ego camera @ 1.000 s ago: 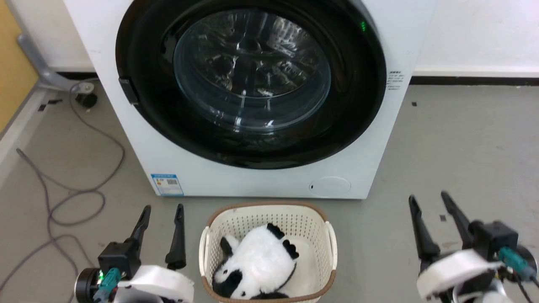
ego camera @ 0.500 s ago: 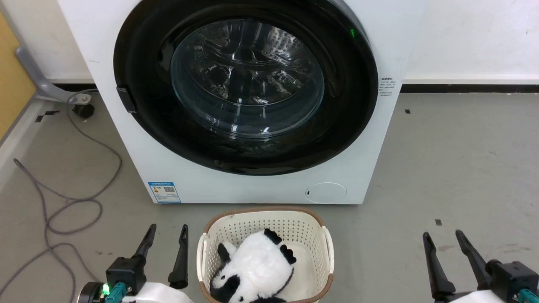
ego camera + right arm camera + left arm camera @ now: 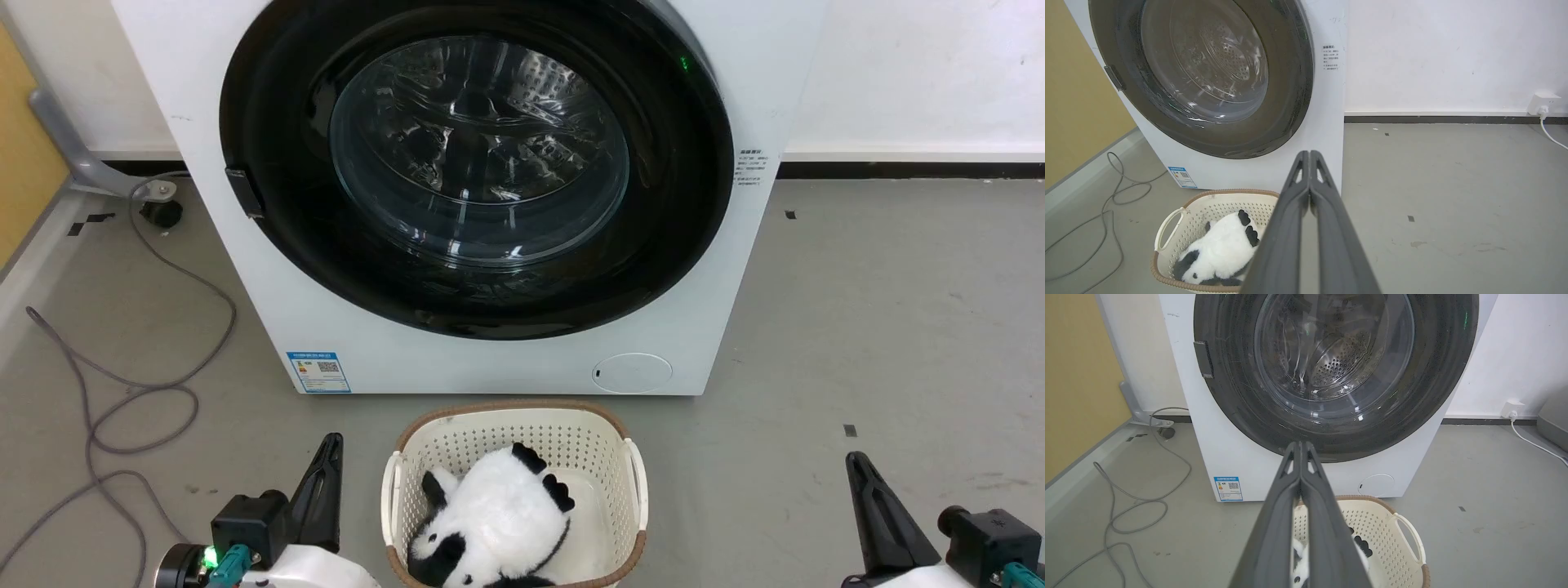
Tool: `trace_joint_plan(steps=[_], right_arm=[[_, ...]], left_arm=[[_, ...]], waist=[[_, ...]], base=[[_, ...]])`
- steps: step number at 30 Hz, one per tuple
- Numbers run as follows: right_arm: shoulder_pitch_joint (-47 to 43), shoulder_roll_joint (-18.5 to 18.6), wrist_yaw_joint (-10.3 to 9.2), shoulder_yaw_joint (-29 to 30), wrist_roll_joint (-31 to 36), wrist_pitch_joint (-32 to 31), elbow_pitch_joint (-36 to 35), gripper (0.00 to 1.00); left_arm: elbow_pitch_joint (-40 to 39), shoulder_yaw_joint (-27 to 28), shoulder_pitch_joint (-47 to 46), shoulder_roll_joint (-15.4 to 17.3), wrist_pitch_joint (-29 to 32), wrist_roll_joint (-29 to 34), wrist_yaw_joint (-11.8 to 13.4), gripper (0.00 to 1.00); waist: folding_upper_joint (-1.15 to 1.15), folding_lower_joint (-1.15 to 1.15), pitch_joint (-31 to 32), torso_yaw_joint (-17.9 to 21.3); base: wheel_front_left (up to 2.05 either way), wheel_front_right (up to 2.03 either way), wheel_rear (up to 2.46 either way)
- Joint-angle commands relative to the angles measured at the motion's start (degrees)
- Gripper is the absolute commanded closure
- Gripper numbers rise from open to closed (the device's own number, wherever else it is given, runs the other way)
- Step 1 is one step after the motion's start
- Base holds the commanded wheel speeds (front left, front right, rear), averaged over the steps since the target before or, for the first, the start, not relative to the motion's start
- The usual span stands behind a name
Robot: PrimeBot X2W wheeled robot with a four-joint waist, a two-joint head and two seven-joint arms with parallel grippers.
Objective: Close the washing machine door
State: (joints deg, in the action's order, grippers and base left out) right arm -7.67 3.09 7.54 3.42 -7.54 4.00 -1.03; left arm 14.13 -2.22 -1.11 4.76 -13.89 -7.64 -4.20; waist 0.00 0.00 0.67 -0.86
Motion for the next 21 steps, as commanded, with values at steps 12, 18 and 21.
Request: trace_joint_plan(steps=[12,18,21], right_arm=[[1.2,0.0,-0.01,-0.4,1.1,-0.6,0.1,1.00],[1.6,0.0,-0.01,-0.6,1.5,-0.8,0.2,1.00],[1.8,-0.1,-0.01,-0.7,1.7,-0.9,0.2,1.00]], left_arm=[[-1.8,0.3,0.2,-0.2,1.6,1.2,0.6,1.00],[-2.5,0.5,0.2,-0.3,2.3,1.5,0.8,1.00],[-2.9,0.5,0.3,-0.4,2.7,1.7,0.9,1.00]], waist=[[0.00,0.00,-0.1,0.1],[0.00,0.00,-0.1,0.1],[0.00,0.00,-0.1,0.2]], base=[[0.00,0.00,0.00],[0.00,0.00,0.00],[0.00,0.00,0.00]])
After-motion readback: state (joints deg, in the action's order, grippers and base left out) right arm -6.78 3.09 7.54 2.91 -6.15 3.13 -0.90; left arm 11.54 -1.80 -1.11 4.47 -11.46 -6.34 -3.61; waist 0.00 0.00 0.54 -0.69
